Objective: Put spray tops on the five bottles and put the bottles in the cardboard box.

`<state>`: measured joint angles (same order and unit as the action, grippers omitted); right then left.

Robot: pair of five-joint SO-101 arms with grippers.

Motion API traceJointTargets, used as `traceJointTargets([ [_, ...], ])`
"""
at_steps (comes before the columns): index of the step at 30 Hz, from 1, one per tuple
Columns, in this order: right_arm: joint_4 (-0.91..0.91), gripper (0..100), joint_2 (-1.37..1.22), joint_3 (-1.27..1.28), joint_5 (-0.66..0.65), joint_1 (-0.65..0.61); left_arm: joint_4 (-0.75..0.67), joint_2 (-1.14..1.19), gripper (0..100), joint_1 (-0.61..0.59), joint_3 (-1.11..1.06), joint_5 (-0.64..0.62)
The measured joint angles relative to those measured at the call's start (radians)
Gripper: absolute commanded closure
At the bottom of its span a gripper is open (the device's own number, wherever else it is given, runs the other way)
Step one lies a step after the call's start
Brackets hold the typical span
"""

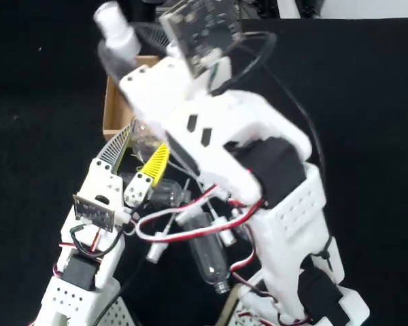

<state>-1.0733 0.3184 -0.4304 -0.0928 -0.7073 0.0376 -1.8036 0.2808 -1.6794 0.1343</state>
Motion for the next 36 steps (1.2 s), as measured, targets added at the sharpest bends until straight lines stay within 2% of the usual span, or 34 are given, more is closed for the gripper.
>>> traceJointTargets([
  [4, -0.049, 98.7, 0.058, 0.060, 0.000, -0.049, 0.000, 0.000, 97, 0.003, 0.000, -0.002],
  [13, -0.049, 98.2, 0.170, 0.215, -0.002, -0.048, 0.000, 0.000, 97, 0.006, 0.000, -0.003],
  [15, -0.049, 93.6, 0.204, 0.245, -0.020, -0.048, 0.000, 0.000, 97, 0.006, 0.000, -0.003],
  [19, -0.049, 76.3, 0.227, 0.331, -0.069, -0.048, 0.000, 0.000, 97, 0.006, 0.000, -0.003],
  [21, -0.049, 72.4, 0.227, 0.344, -0.074, -0.051, 0.000, 0.000, 97, 0.006, 0.000, -0.003],
  [26, -0.041, 77.6, 0.230, 0.292, -0.078, -0.057, 0.000, 0.000, 97, 0.005, 0.000, -0.003],
  [31, -0.089, 89.3, 0.236, 0.011, -0.080, -0.055, 0.000, 0.000, 97, 0.003, 0.000, -0.003],
  [33, -0.149, 92.3, 0.247, -0.081, -0.084, -0.009, 0.000, 0.000, 97, 0.003, 0.000, -0.003],
  [36, -0.262, 93.5, 0.258, -0.115, -0.086, 0.135, 0.000, 0.000, 97, 0.003, 0.000, -0.003],
])
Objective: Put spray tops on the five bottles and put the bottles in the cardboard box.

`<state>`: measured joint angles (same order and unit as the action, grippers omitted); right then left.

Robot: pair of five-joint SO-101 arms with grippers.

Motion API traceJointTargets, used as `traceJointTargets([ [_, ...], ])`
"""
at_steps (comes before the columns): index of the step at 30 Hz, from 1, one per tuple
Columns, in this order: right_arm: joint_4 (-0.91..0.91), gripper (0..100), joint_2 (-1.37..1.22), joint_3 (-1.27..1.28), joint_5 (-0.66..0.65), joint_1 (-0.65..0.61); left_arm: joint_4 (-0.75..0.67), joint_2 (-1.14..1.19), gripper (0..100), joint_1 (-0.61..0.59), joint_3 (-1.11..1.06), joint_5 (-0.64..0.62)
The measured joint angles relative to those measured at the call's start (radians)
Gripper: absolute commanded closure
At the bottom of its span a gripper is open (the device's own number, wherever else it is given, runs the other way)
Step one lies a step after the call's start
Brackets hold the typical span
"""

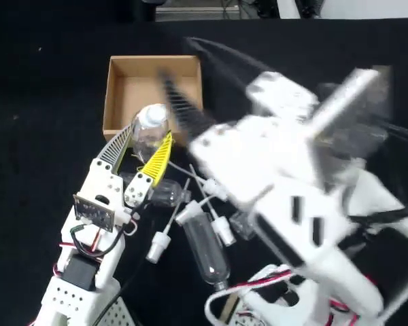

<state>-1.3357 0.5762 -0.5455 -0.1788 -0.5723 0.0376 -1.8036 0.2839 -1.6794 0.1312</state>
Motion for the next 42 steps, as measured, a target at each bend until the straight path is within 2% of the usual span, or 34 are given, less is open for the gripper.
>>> traceJointTargets([
  [6, -0.121, 93.5, -0.017, 0.176, 0.000, 0.339, 0.000, 0.000, 97, 0.000, 0.000, 0.000],
  [12, -0.115, 93.5, -0.018, 0.548, 0.000, 0.575, 0.000, 0.000, 97, 0.000, 0.000, 0.000],
  [17, 0.049, 93.5, -0.020, 0.916, 0.002, 0.620, 0.000, 0.000, 97, 0.000, 0.000, 0.000],
  [22, 0.342, 93.5, -0.020, 1.229, 0.009, 0.620, 0.000, 0.000, 97, 0.000, 0.000, 0.000],
  [25, 0.505, 93.5, -0.020, 1.372, 0.069, 0.620, 0.005, 0.000, 97, 0.000, 0.000, 0.000],
  [32, 0.718, 93.5, -0.020, 1.571, 0.109, 0.620, 0.216, 0.000, 97, -0.015, 0.000, 0.000],
  [36, 0.766, 93.5, -0.020, 1.602, 0.109, 0.620, 0.308, 0.000, 97, -0.166, 0.000, 0.000],
  [42, 0.776, 93.5, -0.020, 1.603, 0.109, 0.620, 0.319, 0.000, 97, -0.563, 0.000, 0.000],
])
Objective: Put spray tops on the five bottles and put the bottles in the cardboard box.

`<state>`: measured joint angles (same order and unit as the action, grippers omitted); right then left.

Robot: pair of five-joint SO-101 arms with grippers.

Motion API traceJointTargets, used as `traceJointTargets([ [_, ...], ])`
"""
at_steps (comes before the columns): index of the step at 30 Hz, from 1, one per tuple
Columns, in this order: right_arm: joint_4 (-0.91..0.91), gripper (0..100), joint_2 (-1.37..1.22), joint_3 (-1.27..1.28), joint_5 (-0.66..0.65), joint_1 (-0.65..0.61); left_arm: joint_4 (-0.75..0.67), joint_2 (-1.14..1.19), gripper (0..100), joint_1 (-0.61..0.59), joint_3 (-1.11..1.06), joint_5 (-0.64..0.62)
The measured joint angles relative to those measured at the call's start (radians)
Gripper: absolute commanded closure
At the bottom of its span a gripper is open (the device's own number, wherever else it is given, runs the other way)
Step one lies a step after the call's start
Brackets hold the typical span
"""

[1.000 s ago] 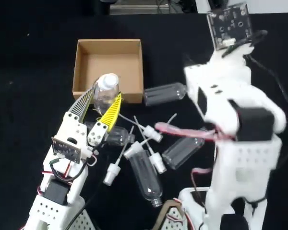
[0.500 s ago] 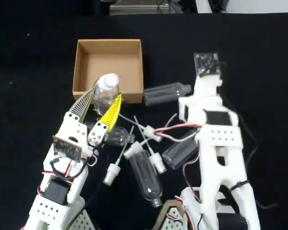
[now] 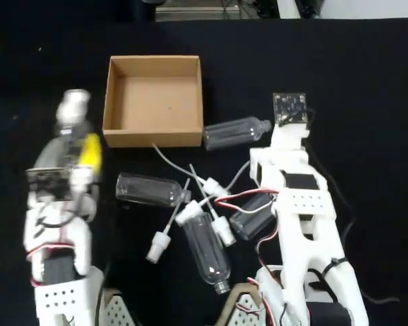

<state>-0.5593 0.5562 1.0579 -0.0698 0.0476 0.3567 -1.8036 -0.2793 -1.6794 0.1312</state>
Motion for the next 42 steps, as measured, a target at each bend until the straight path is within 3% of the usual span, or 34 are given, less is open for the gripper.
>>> traceJointTargets([
  [3, 0.002, 93.5, 0.000, 0.000, 0.000, 0.000, -0.035, 0.000, 97, -0.161, 0.000, 0.000],
  [6, 0.002, 93.5, 0.000, 0.000, 0.000, 0.000, -0.158, 0.000, 97, -0.262, 0.000, 0.000],
  [14, 0.002, 93.5, 0.000, 0.000, 0.000, 0.000, -0.681, 0.166, 97, -0.304, -0.005, 0.000],
  [18, 0.002, 93.5, 0.000, 0.000, 0.000, 0.000, -0.862, 0.361, 97, -0.304, 0.008, 0.000],
  [27, 0.002, 93.5, 0.000, 0.000, 0.002, 0.000, -0.974, 1.037, 97, -0.341, 0.292, 0.000],
  [36, 0.002, 93.5, 0.000, 0.000, 0.002, 0.000, -1.455, 1.521, 97, -0.428, 0.305, 0.000],
  [42, 0.002, 93.5, 0.000, 0.000, 0.002, 0.000, -1.494, 1.761, 97, -0.465, 0.382, 0.000],
])
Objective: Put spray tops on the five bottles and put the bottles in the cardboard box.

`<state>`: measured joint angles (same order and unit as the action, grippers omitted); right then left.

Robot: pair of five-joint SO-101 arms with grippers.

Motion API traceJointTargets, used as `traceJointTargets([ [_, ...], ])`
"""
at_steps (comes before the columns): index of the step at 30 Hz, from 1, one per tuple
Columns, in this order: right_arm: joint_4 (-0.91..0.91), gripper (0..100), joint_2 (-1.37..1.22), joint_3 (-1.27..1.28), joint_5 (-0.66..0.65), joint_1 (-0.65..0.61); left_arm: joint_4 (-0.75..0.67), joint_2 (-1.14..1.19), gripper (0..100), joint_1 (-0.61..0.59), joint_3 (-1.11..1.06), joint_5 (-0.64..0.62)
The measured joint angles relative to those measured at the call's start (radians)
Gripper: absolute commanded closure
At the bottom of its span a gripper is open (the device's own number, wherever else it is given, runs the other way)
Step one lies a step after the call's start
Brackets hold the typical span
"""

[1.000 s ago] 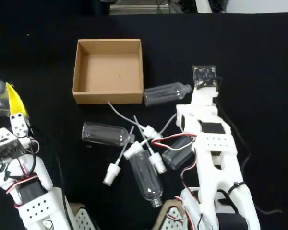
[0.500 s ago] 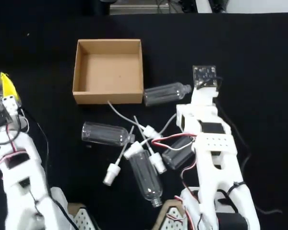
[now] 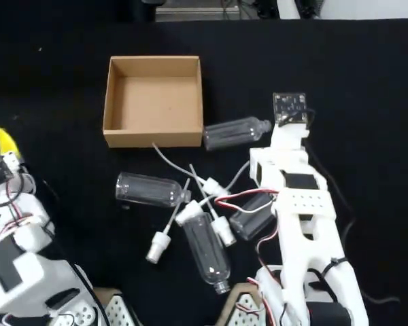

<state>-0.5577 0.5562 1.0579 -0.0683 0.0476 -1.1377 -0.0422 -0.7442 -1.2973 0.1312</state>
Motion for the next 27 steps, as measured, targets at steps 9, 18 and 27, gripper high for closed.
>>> traceJointTargets([
  [9, 0.000, 93.5, 0.000, 0.000, 0.000, 0.000, -0.006, 0.269, 97, -0.109, 0.164, 0.000],
  [18, 0.000, 93.5, 0.000, 0.000, 0.000, 0.000, -0.014, 0.368, 97, -0.140, 0.255, -0.018],
  [27, 0.000, 93.5, 0.000, 0.000, 0.000, 0.000, -0.014, 0.454, 97, -0.193, 0.396, -0.138],
])
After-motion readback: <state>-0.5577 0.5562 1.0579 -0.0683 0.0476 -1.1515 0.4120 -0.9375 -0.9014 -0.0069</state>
